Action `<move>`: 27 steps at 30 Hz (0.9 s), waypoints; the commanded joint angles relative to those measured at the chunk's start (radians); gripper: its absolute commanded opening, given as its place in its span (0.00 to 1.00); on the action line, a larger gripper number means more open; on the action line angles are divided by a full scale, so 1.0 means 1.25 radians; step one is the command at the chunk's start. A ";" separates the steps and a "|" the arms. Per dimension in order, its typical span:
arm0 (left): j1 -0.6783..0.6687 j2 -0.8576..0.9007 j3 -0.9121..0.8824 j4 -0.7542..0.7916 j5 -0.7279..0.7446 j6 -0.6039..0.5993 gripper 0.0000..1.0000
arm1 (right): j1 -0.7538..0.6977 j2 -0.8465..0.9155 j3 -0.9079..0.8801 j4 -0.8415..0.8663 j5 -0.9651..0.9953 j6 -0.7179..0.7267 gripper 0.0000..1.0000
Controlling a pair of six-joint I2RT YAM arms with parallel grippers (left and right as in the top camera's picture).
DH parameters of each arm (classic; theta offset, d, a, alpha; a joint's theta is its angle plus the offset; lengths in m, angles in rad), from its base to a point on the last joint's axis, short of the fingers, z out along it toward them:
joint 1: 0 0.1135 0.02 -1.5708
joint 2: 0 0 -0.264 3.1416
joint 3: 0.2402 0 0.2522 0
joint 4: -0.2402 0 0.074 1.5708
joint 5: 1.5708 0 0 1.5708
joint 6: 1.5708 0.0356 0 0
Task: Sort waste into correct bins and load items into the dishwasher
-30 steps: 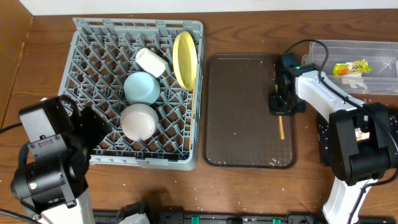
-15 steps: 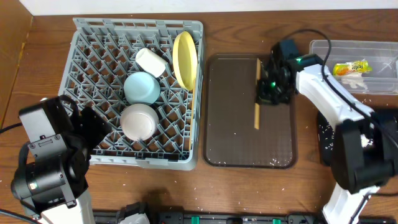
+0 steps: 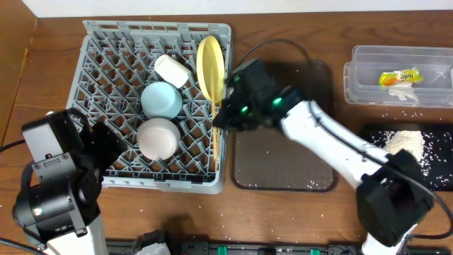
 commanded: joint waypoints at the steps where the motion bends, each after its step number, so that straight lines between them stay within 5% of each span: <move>1: 0.003 0.001 0.009 -0.002 -0.009 -0.010 0.98 | 0.037 0.009 0.002 0.006 0.092 0.103 0.01; 10: 0.003 0.001 0.009 -0.002 -0.009 -0.010 0.98 | 0.083 0.009 0.002 0.008 0.177 0.143 0.02; 17: 0.003 0.001 0.009 -0.002 -0.009 -0.010 0.98 | 0.084 0.009 0.002 0.010 0.177 0.123 0.31; 20: 0.003 0.001 0.009 -0.002 -0.009 -0.010 0.98 | 0.084 0.009 0.002 0.004 0.176 0.113 0.29; 24: 0.003 0.001 0.009 -0.002 -0.009 -0.010 0.98 | 0.079 -0.005 0.002 -0.004 0.179 0.063 0.10; 27: 0.003 0.001 0.009 -0.002 -0.009 -0.010 0.98 | 0.060 -0.045 0.003 -0.035 0.213 0.035 0.12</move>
